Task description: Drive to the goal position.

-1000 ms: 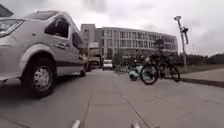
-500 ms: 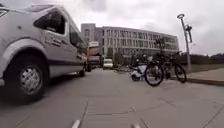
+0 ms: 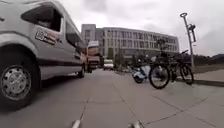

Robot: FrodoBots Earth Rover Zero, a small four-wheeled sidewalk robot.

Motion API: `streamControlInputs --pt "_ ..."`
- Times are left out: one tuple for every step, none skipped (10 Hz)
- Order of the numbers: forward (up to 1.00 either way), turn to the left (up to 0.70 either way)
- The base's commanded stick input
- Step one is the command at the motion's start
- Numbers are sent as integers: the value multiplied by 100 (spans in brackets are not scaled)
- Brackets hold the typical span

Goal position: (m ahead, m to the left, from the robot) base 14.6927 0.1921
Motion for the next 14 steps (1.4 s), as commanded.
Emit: streamControlInputs --pt "70 0" --pt "70 0" --pt "70 0" --pt "70 0" --pt "70 0" --pt "70 0" --pt "70 0" --pt "70 0" --pt "70 0" --pt "70 0" --pt "70 0" --pt "70 0" --pt "70 0" --pt "70 0"
